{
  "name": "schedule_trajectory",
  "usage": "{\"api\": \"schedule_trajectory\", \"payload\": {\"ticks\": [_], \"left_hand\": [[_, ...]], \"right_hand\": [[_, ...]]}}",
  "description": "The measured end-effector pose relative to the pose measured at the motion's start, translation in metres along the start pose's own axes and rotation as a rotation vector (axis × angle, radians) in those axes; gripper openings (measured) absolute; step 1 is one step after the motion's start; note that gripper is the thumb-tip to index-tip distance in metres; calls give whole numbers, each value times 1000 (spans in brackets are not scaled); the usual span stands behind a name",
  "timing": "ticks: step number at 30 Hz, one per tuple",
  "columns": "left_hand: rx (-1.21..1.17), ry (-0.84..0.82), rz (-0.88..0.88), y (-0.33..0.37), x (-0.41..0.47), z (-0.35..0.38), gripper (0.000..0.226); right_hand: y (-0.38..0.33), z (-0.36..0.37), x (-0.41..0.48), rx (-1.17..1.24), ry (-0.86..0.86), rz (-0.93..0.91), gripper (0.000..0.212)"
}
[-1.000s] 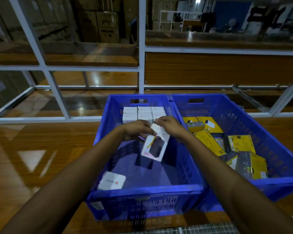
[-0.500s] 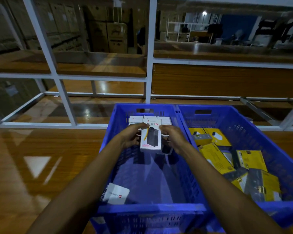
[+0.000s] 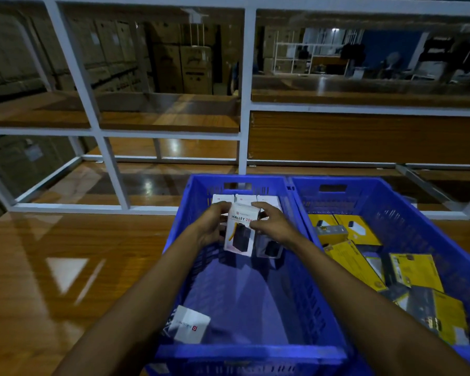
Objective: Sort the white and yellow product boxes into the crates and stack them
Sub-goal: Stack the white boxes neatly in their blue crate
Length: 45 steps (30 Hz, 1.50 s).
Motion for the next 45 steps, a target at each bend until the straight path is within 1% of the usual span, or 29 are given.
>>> {"api": "schedule_trajectory", "payload": {"ticks": [3,6,9,12,14,17,20,22,25,27,32,36,39,43,44,45], "left_hand": [[-100,-28,-75,-3,6,-1,62],[-144,-17,-103,-4,15,1,77],[-149,-1,-106,-2,23,5,79],[-120,-56,-122,-5,30,12,74],[-122,-57,-141,-8,35,11,71],[-156,-16,-192,-12,45,7,74],[-127,-25,-215,-17,54,8,86],[-104,-32,-225,-19,51,12,87],[-55,-16,-227,-22,50,16,86],[-70,15,-235,-23,51,15,86],[-87,-4,-225,-24,56,17,78],[-63,-13,-204,-26,63,17,79],[-71,-5,-184,-23,61,20,65],[-11,48,-169,-23,59,17,25],[8,64,-170,-24,60,16,18],[31,84,-164,-27,62,13,16]], "right_hand": [[5,-3,11,-85,-15,8,54],[0,-4,17,-154,-20,-3,55],[-1,-6,21,-211,-30,-16,63],[3,-5,25,-350,-39,-41,69],[5,-2,28,-464,-41,-66,72],[7,-2,31,-646,-12,-105,67],[11,-1,29,-822,-25,-98,57],[13,1,28,-920,-31,-88,51],[14,6,26,-1008,-32,-88,45],[15,7,26,-1031,-29,-91,45],[16,10,26,-1061,-20,-115,45],[15,11,24,-1100,-11,-130,43],[14,11,23,-1093,-11,-124,43],[13,11,21,-1071,-17,-124,44],[13,11,22,-1064,-15,-125,44],[12,11,21,-1055,-13,-126,44]]}}
Point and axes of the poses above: each hand's wrist, its own x-axis towards the middle knuckle, its own z-axis out of the palm, y = z × x, the point moved 4 cm from there along x, towards the middle knuckle, and after that the axes turned 15 degrees about x, right-handed, at the moved point
